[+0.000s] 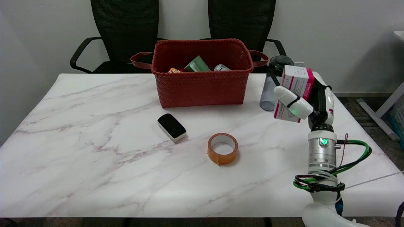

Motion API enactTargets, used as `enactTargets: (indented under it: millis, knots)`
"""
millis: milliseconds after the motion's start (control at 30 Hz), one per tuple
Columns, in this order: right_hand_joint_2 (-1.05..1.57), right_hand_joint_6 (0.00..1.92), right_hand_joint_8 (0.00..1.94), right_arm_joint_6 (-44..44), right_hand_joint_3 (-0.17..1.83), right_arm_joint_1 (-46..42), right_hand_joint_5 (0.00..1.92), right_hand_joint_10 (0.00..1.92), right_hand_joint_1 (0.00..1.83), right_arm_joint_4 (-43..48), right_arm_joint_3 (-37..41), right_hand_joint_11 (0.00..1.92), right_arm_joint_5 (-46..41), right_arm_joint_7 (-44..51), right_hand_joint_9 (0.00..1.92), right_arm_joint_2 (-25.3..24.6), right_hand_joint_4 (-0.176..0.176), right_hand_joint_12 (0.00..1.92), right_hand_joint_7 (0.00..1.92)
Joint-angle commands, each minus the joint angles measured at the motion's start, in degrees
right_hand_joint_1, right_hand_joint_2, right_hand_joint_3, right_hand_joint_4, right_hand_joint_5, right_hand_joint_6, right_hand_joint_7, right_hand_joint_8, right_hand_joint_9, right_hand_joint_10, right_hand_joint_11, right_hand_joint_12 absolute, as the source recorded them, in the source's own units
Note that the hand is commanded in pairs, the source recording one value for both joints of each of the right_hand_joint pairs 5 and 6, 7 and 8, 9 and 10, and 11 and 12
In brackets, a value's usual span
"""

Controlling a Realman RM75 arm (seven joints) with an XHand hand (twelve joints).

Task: Place the white paper box into the brown storage basket.

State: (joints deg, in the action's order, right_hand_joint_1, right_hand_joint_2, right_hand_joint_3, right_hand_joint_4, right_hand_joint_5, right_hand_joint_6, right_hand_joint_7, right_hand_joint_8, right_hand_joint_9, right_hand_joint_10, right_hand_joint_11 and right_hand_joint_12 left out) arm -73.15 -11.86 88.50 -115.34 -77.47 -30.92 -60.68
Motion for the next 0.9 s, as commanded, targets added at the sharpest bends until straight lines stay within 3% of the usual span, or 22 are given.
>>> enactTargets:
  millis: [33,300,633,900]
  knots:
    - [0.81,0.76,1.45,14.33,-0.17,5.28,0.76,1.40,1.07,4.54,6.65,1.53,4.82,3.31,1.40,1.43,0.000,1.53,1.45]
    - [0.89,0.76,1.53,19.93,-0.17,13.37,0.76,1.44,1.03,-1.18,6.73,1.53,4.18,2.87,1.44,1.28,0.000,1.53,1.53]
    - [0.90,0.73,1.53,22.64,-0.17,28.15,0.73,1.45,1.03,-12.80,-0.73,1.55,1.58,2.83,1.45,0.33,0.000,1.55,1.53]
    - [0.89,0.72,1.52,25.04,-0.17,34.92,0.72,1.41,1.03,-21.05,-2.23,1.52,1.66,2.83,1.41,-4.06,0.000,1.52,1.52]
